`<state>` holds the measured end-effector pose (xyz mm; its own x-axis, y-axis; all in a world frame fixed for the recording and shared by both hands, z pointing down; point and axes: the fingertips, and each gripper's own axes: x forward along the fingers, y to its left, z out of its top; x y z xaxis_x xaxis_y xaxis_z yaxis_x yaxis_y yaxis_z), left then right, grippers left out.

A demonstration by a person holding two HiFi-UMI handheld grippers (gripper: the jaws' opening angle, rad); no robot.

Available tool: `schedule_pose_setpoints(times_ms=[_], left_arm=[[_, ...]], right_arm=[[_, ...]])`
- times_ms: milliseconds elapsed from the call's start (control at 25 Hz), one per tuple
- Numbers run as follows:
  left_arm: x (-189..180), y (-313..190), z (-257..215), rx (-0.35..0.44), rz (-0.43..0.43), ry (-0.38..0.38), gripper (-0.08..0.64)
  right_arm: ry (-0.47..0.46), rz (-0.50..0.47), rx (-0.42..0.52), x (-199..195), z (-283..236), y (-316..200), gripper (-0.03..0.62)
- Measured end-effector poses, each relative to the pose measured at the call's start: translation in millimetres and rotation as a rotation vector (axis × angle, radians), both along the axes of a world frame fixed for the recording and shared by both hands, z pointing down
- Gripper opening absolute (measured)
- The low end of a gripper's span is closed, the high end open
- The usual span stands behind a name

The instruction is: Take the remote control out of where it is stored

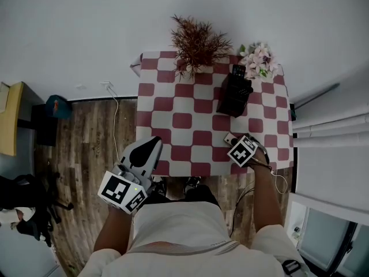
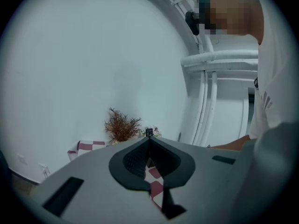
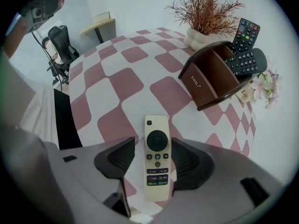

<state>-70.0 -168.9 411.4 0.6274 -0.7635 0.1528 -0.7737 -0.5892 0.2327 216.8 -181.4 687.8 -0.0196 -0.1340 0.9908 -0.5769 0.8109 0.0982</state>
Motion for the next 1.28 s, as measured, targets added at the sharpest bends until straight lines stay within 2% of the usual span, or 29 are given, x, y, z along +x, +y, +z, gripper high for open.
schedule_pose_setpoints(times_ms=[80,200,400,600,880,1080,1280], left_arm=[[3,1,-3,0.009,0.010,0.001,0.009],[6,0,-10,0.028,0.029,0.005,0.009],[13,-4,-21,0.026,0.058,0.015,0.009],[19,-10,-34,0.053,0.090,0.025,0.009],[30,-9,-57,0.114,0.148,0.036,0.009],[30,-7,-66,0.143,0.168,0.029,0.009],[29,-6,-71,0.166,0.180,0.022,0.009]], right_arm=[[-0.038,0.020,0.036,-2,-12,-3,0.233],[-0.126,0.083,0.151,-8,-44,-14,0.233],[-0.379,0.235,0.381,-21,-118,-27,0.232],[-0.574,0.344,0.584,-33,-187,-21,0.221],[-0.802,0.484,0.894,-41,-270,1,0.046],[-0.839,0.508,1.048,-39,-308,16,0.020],[-0.864,0.537,1.075,-39,-319,19,0.017]])
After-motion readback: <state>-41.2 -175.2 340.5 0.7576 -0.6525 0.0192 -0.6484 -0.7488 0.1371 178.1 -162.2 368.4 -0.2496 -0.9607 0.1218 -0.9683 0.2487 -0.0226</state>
